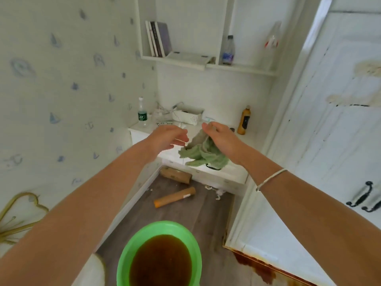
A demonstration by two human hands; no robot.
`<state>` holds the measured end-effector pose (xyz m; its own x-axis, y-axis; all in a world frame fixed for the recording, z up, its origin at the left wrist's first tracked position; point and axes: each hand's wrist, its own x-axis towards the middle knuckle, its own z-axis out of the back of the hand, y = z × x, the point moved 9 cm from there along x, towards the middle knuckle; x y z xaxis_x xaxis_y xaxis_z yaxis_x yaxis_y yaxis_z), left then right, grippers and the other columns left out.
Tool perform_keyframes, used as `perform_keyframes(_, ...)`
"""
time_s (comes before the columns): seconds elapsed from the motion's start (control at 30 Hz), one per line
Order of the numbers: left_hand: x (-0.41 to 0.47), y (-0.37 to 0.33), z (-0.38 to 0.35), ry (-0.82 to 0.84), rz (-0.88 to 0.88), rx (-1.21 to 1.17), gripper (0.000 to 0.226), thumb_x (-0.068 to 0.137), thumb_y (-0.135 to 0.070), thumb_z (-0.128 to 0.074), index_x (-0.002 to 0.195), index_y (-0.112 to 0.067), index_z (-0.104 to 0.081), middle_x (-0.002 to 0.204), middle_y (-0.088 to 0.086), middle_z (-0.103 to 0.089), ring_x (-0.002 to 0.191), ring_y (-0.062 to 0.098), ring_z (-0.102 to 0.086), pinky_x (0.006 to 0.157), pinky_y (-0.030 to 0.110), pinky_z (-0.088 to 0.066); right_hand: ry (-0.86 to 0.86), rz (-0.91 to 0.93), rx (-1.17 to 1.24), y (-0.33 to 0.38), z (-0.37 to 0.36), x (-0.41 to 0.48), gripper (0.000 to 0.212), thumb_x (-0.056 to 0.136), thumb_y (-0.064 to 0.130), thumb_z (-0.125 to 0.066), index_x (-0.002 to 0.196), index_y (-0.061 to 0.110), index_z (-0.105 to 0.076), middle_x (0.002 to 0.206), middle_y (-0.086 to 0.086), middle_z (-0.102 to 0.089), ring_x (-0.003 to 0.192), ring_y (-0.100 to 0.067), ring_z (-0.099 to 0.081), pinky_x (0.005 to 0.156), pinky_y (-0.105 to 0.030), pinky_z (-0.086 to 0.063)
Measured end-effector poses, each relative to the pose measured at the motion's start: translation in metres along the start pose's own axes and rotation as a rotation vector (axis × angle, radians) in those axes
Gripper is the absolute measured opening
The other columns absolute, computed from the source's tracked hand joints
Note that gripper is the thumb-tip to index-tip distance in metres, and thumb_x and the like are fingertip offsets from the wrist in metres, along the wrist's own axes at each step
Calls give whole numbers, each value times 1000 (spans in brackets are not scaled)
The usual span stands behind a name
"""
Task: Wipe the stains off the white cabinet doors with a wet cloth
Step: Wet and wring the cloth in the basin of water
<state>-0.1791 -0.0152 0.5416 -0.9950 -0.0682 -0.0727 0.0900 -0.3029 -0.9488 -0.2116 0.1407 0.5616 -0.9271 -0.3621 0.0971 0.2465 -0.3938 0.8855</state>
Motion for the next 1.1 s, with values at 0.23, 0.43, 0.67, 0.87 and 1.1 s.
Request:
perform_keyframes(0.23, 15, -91, -57, 228, -218, 220, 67, 79, -19, -68, 137, -37, -40, 134, -5, -44, 118, 16, -48, 98, 31, -43, -83, 72, 84, 50, 71, -4, 29, 101, 42, -45, 83, 23, -58, 89, 1, -64, 91, -20, -62, 92, -36, -49)
perform_keyframes(0.43, 14, -141, -94, 246, -339, 249, 30, 81, -32, -74, 104, -16, -62, 99, 0, -65, 89, 14, -61, 76, 24, -51, -269, 29, 402, 51, 153, -33, 30, 98, 42, -49, 107, 16, -59, 113, -10, -64, 108, -26, -62, 98, -41, -49)
perform_keyframes(0.67, 18, -195, -138, 166, -366, 66, 29, 86, -27, -69, 105, -6, -67, 105, 9, -69, 94, 21, -65, 92, 39, -52, -498, 97, 36, 45, 255, -71, 37, 100, 43, -43, 96, 8, -55, 90, -3, -53, 86, -19, -51, 85, -35, -46)
perform_keyframes(0.87, 9, -262, -210, 173, -525, 177, 28, 91, -33, -61, 109, -11, -64, 104, 6, -68, 95, 17, -64, 83, 28, -52, -650, 147, 36, 26, 334, -100, 29, 100, 42, -44, 86, 17, -51, 95, 0, -56, 83, -16, -53, 78, -32, -49)
perform_keyframes(1.1, 5, -320, -285, 176, -615, 132, 14, 89, -16, -65, 79, -10, -59, 89, 6, -64, 77, 12, -61, 59, 9, -47, -760, 192, 7, -5, 424, -126, 24, 102, 37, -41, 91, 18, -51, 96, -3, -58, 88, -22, -56, 78, -35, -52)
